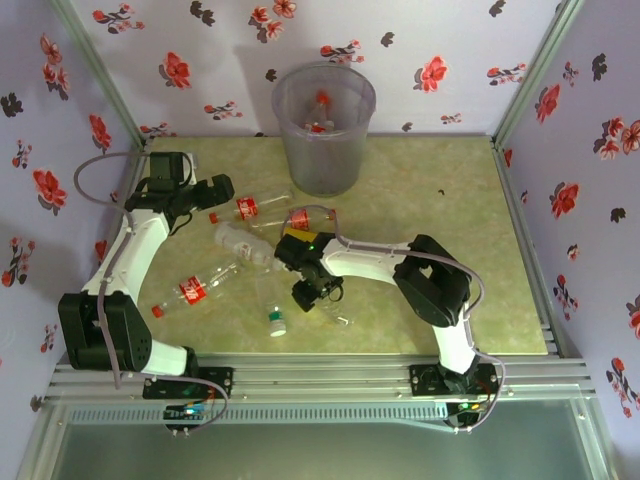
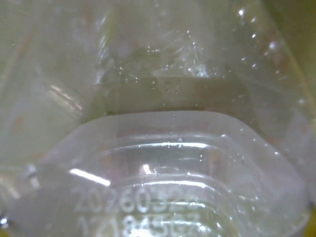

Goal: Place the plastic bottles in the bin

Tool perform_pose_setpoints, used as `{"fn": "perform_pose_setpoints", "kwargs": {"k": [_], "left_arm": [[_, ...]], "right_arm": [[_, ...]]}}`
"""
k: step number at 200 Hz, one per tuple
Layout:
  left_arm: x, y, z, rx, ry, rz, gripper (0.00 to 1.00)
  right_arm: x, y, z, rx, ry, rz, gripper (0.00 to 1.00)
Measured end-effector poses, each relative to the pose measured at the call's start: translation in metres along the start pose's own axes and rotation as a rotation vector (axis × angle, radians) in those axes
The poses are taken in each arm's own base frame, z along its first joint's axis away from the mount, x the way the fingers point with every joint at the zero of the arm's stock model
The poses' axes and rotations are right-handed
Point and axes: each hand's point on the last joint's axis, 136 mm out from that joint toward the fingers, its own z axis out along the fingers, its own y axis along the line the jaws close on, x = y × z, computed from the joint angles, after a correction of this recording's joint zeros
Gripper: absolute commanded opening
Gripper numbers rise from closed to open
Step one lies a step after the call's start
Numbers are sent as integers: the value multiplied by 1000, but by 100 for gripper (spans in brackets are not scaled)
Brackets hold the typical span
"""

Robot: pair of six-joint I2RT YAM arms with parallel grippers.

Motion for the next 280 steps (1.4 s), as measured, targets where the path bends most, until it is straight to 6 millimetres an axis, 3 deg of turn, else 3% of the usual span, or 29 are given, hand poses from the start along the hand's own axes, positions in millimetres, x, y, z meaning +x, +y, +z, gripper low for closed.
{"fn": "perform_pose_setpoints", "kwargs": {"k": [26,49,67,108,131,177,255,280], "left_arm": [[0,0,0,0,1,0,100],[1,0,0,-1,3,-1,100],[1,0,0,-1,3,-1,100],[1,0,0,-1,3,-1,100],[1,0,0,0,4,0,100],[2,-2,0,3,5,3,100],[2,-2,0,3,5,4,100],[2,-2,0,3,5,4,100]], "right_arm": [[2,-1,-9,2,-9,1,63],[4,-4,-34,-3,-44,1,61],[3,-7,-66,-5,-113,-11,57],[-14,-30,-163,-17,-380,9,52],[-39,-63,-215,5,-528,67,50],[-86,-127,-290,87,-758,158,49],[-164,-236,-383,123,-1151,393,47],[-186,-264,-403,118,-1261,469,46]]}}
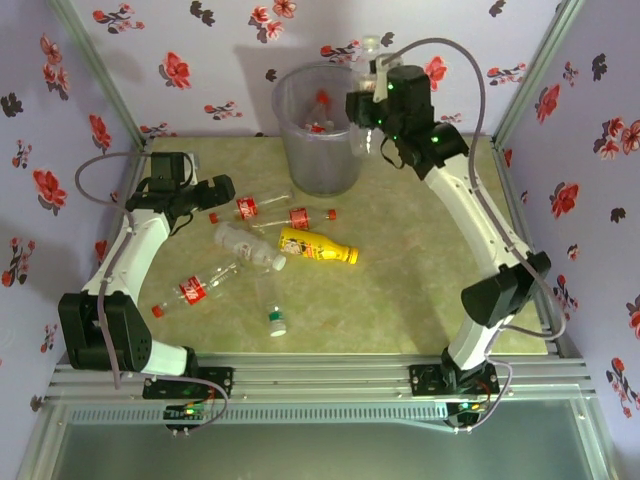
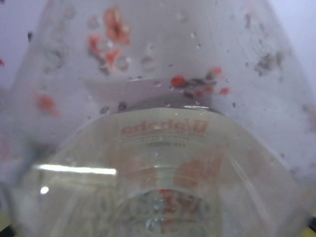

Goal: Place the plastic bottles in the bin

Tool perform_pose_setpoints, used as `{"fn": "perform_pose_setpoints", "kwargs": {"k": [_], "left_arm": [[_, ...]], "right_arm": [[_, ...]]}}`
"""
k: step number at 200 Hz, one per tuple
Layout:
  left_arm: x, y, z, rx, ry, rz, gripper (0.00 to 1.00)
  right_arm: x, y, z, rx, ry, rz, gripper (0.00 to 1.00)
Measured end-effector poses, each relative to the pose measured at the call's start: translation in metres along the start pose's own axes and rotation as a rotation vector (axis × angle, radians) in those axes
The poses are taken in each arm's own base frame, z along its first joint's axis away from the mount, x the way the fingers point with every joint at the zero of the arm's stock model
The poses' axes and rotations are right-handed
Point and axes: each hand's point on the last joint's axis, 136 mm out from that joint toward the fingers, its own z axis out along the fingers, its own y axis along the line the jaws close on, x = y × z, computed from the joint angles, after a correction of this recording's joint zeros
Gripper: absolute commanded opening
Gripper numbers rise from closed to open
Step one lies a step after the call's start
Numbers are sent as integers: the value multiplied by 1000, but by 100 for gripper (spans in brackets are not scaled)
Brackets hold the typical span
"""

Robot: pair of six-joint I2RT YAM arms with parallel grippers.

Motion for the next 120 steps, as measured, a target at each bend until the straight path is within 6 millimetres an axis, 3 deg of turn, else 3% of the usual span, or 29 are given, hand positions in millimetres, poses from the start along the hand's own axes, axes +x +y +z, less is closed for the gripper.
{"fn": "perform_pose_setpoints", "kwargs": {"k": [37,64,84,120], "left_arm": [[-1,-3,-2,5,-5,5,100],[-2,-3,-5,2,-16,8,100],[-3,-2,-5,-4,-17,8,100],[-3,-2,-5,-5,-18,8,100]], "right_arm": [[-36,-14,43,3,-108,97,46],[-42,-21,75,-2,-144,125,46],[-31,-26,97,4,-135,127,46],[15,-36,127,30,-32,125,46]]}}
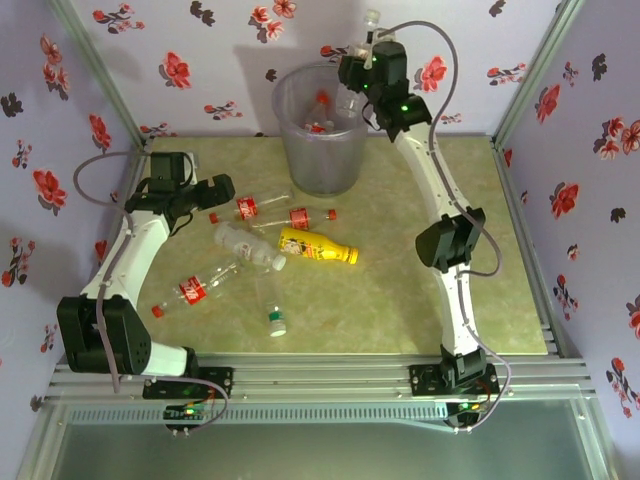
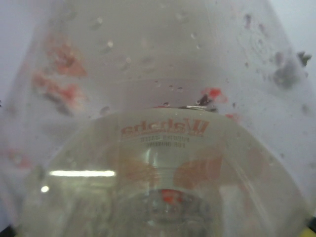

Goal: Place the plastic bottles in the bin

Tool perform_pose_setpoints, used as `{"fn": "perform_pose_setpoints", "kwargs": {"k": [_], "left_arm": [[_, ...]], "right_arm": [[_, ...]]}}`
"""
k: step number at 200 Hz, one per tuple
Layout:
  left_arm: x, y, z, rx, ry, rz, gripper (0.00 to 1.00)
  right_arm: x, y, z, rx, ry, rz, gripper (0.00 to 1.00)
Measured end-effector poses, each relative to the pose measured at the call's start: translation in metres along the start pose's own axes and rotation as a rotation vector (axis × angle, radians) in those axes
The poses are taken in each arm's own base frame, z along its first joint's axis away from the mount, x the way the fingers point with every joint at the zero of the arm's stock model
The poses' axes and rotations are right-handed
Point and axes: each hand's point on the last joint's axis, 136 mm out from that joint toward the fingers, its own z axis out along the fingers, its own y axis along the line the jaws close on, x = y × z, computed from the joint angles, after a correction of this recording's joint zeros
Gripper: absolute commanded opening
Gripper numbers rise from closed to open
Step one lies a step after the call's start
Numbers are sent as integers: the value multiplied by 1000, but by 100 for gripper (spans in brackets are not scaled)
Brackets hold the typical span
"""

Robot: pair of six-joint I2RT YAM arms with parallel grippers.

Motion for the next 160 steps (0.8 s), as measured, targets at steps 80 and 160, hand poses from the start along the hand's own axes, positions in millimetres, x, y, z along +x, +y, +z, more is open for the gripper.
{"fn": "perform_pose_setpoints", "kwargs": {"k": [80,160], "left_arm": [[0,0,0,0,0,0,100],[0,0,0,-1,1,0,100]], "right_arm": [[60,-12,20,19,142,-21,55],[62,-8,22,9,140,-51,70]]}}
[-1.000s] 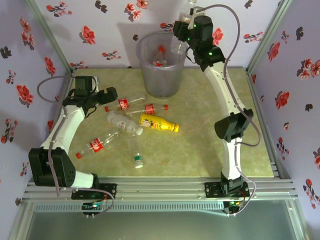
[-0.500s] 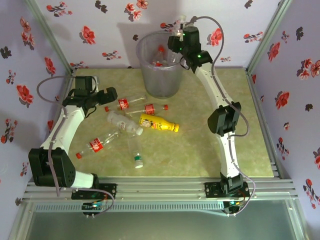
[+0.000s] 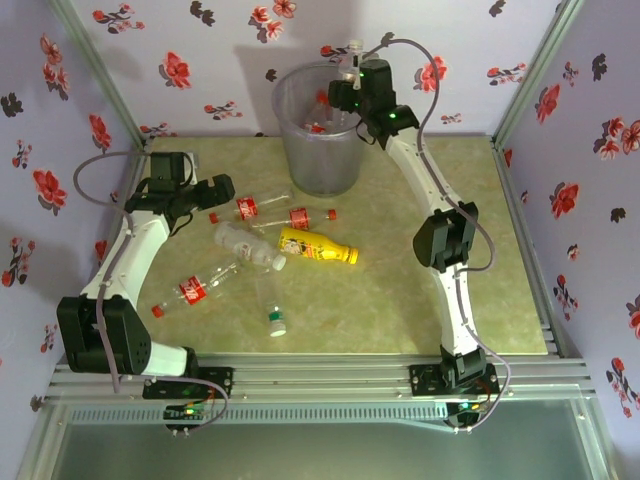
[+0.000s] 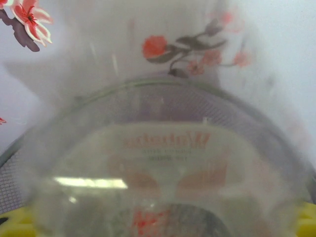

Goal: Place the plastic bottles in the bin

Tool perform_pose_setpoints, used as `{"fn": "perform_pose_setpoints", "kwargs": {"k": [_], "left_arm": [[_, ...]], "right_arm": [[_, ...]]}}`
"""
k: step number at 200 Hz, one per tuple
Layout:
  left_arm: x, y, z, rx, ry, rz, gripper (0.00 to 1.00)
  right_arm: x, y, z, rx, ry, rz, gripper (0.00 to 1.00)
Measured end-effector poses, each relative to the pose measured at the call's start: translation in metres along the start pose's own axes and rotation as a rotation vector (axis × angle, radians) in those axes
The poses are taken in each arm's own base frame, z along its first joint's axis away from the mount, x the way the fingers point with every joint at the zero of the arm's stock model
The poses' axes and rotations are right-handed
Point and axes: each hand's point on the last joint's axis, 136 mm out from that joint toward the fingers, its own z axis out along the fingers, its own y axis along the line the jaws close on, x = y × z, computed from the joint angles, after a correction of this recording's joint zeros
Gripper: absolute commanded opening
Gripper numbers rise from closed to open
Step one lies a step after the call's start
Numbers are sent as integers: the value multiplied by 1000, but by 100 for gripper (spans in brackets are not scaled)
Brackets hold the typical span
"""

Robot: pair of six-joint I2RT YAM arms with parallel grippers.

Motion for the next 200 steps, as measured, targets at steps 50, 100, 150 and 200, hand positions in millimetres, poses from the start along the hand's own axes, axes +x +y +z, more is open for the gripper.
{"fn": "perform_pose_setpoints", "kwargs": {"k": [50,100,150,200], "left_arm": [[0,0,0,0,1,0,100],[0,0,0,0,2,0,100],[1,-1,0,-1,2,1,100],[1,-1,0,-1,3,2,100]], "right_arm": [[-1,1,-1,-1,4,-11,76],[-2,2,-1,-4,9,-23,81],[-11,9,-11,-34,6,-48,85],[-15,29,-47,-69,45,-144,85]]}}
